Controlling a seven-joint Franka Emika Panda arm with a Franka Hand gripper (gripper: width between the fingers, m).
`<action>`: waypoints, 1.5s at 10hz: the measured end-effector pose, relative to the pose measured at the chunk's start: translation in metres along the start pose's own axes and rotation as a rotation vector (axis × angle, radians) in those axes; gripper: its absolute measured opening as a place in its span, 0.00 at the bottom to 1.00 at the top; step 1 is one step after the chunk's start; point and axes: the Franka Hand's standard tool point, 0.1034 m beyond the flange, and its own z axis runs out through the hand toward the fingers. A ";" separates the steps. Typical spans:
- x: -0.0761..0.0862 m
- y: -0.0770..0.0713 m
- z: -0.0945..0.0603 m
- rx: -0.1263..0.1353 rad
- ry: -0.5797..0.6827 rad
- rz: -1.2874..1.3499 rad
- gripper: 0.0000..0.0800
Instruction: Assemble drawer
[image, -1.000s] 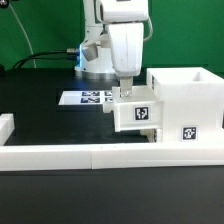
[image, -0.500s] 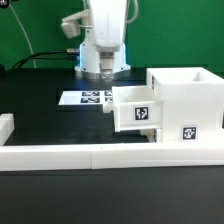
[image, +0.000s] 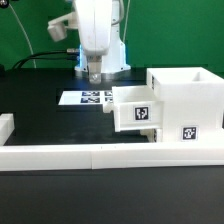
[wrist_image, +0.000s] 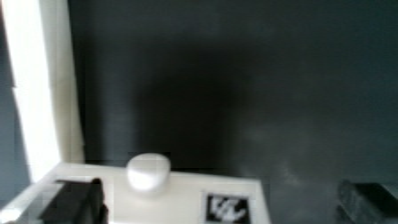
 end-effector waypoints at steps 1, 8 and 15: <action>-0.004 0.002 0.006 0.005 0.036 0.002 0.81; 0.004 0.002 0.030 0.084 0.206 0.055 0.81; 0.051 0.012 0.029 0.105 0.199 0.140 0.81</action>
Offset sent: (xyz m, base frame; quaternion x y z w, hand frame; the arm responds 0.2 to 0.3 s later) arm 0.0109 0.0276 -0.0092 0.0114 0.1399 0.0056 0.9901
